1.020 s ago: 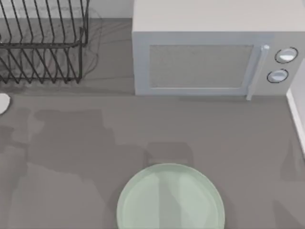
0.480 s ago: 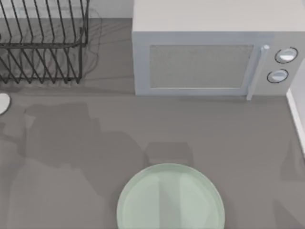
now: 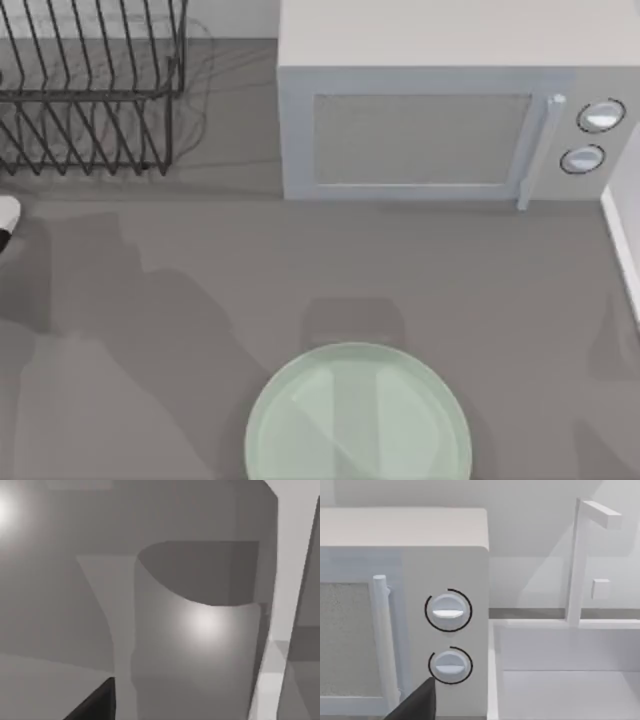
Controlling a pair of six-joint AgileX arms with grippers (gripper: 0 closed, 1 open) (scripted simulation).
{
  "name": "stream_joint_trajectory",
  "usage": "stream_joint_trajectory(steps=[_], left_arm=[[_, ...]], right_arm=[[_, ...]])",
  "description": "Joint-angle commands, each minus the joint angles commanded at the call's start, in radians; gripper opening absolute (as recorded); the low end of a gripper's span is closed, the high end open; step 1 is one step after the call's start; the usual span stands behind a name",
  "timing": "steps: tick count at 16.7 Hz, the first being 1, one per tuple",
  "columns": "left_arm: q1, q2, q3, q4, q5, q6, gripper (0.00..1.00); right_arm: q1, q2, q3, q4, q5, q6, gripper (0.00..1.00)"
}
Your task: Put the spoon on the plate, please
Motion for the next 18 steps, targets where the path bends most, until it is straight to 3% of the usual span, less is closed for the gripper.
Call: stream_joint_trajectory(steps=[7, 18], left_arm=[[0.002, 0.042, -0.060, 0.094, 0.000, 0.003, 1.00], [0.002, 0.042, -0.060, 0.094, 0.000, 0.003, 0.17]], right_arm=[[0.000, 0.000, 0.000, 0.000, 0.000, 0.000, 1.00], [0.000, 0.000, 0.000, 0.000, 0.000, 0.000, 1.00]])
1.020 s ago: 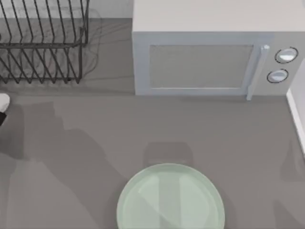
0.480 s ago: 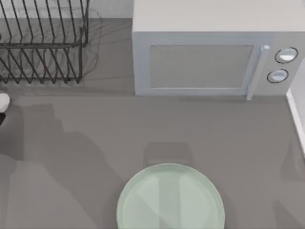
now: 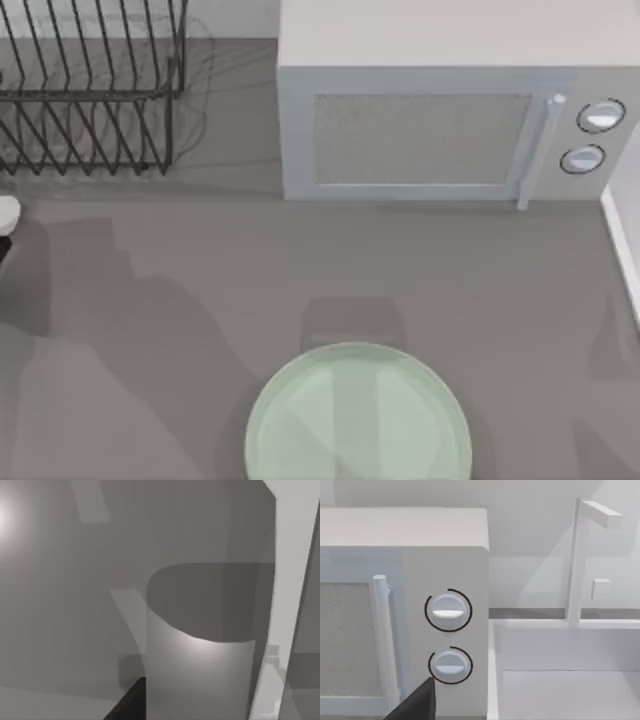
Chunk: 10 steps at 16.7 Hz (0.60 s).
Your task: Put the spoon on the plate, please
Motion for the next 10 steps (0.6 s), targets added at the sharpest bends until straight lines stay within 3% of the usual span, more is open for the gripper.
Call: stream_joint_trajectory(steps=[2, 3, 10], left_arm=[[0.000, 0.000, 0.000, 0.000, 0.000, 0.000, 0.02], [0.000, 0.000, 0.000, 0.000, 0.000, 0.000, 0.00], [0.000, 0.000, 0.000, 0.000, 0.000, 0.000, 0.00]], right_arm=[[0.000, 0.000, 0.000, 0.000, 0.000, 0.000, 1.00], [0.000, 0.000, 0.000, 0.000, 0.000, 0.000, 1.00], [0.000, 0.000, 0.000, 0.000, 0.000, 0.000, 1.00]])
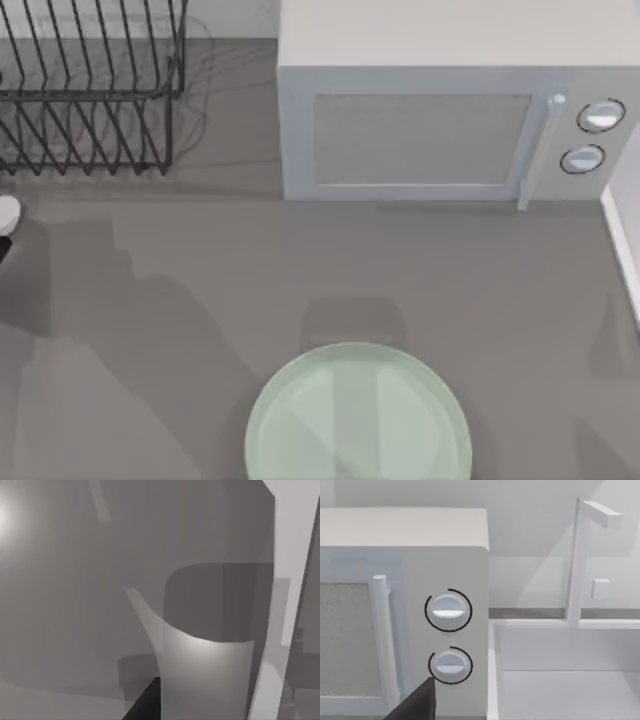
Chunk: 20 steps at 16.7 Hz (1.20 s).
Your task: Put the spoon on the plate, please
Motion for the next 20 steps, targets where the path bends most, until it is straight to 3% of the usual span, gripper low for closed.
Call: stream_joint_trajectory(steps=[4, 11, 20], left_arm=[[-0.002, -0.063, 0.047, -0.077, 0.020, -0.005, 0.00], [-0.005, -0.154, 0.235, -0.372, 0.019, -0.008, 0.00], [-0.031, -0.172, 0.253, -0.390, 0.028, -0.063, 0.00]], right_arm=[[0.000, 0.000, 0.000, 0.000, 0.000, 0.000, 1.00], [0.000, 0.000, 0.000, 0.000, 0.000, 0.000, 1.00], [0.000, 0.000, 0.000, 0.000, 0.000, 0.000, 1.00]])
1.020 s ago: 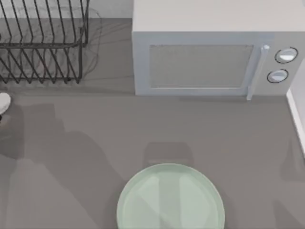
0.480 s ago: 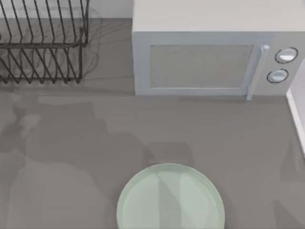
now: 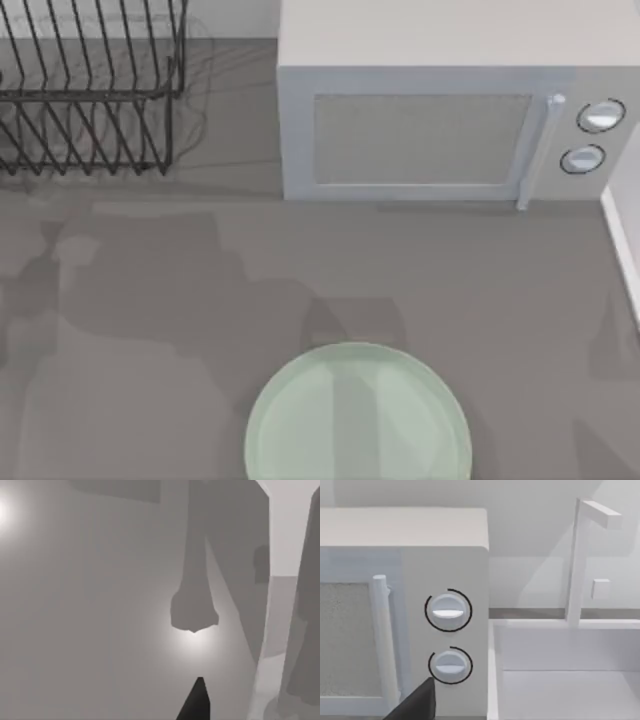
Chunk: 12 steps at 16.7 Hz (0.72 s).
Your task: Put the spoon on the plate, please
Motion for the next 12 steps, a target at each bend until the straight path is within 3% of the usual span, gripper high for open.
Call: stream_joint_trajectory(steps=[3, 6, 12], left_arm=[[-0.075, -0.011, -0.010, 0.014, 0.021, -0.153, 0.00], [-0.187, -0.021, -0.026, 0.030, 0.047, -0.400, 0.00], [-0.475, -0.031, -0.079, 0.052, 0.096, -1.103, 0.00]], right_arm=[[0.000, 0.000, 0.000, 0.000, 0.000, 0.000, 1.00], [0.000, 0.000, 0.000, 0.000, 0.000, 0.000, 1.00], [0.000, 0.000, 0.000, 0.000, 0.000, 0.000, 1.00]])
